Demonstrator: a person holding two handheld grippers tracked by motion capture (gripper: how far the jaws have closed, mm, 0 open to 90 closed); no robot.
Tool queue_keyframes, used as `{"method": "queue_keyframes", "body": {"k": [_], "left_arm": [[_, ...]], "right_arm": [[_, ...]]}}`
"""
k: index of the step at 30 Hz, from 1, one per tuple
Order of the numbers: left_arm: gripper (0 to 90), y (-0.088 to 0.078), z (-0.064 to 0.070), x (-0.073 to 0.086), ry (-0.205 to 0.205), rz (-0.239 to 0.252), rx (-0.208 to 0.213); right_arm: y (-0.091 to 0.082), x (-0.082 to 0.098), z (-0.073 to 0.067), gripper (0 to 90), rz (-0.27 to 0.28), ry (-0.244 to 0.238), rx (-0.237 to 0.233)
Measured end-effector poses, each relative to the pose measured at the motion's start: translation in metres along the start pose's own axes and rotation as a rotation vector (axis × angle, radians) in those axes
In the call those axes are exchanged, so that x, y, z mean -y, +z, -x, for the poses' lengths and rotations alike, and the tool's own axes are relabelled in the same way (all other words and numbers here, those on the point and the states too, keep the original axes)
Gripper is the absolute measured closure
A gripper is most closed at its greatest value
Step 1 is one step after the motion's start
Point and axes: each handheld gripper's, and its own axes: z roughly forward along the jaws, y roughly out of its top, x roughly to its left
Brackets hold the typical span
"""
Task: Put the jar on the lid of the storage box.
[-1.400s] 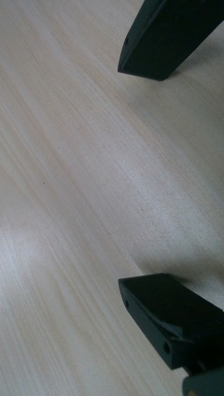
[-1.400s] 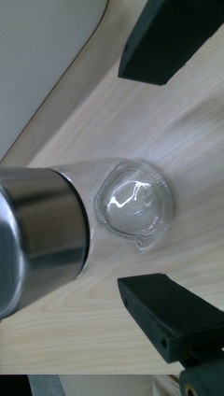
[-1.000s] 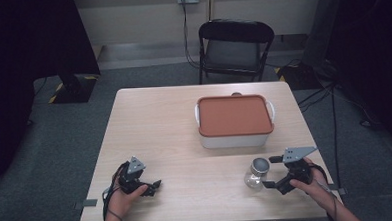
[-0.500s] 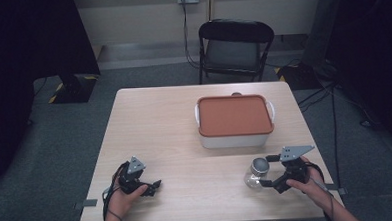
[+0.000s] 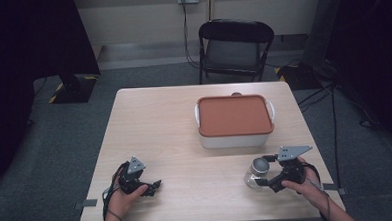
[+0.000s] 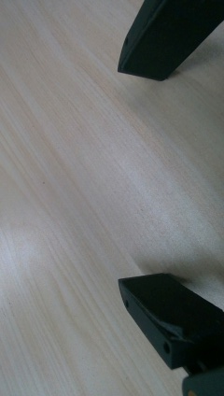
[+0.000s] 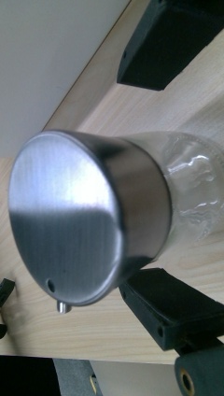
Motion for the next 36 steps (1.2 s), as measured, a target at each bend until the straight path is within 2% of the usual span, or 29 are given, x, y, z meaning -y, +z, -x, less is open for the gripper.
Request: {"method": "queue_keyframes", "body": {"k": [6,16,23,36], "left_arm": [[0.3,0.0000,0.0000,0.0000,0.000,0.000,0.000],[0.3,0.0000,0.0000,0.0000,0.000,0.001,0.000],[0.3,0.0000,0.0002,0.0001,-0.002,0.001,-0.001],[0.4,-0.0002,0.0001,0.0000,0.001,-0.001,-0.003]], "right_arm": [[0.0027,-0.0006,-0.0021,10.8,0.024,0.003,0.009],[0.0073,-0.0007,-0.0063,19.9,0.028,-0.023,0.032],[0.0092,0.0005,-0.0086,28.2,0.041,-0.017,0.021],[0.0095,0.0019,-0.0095,29.6,0.066,-0.013,0.028]]}}
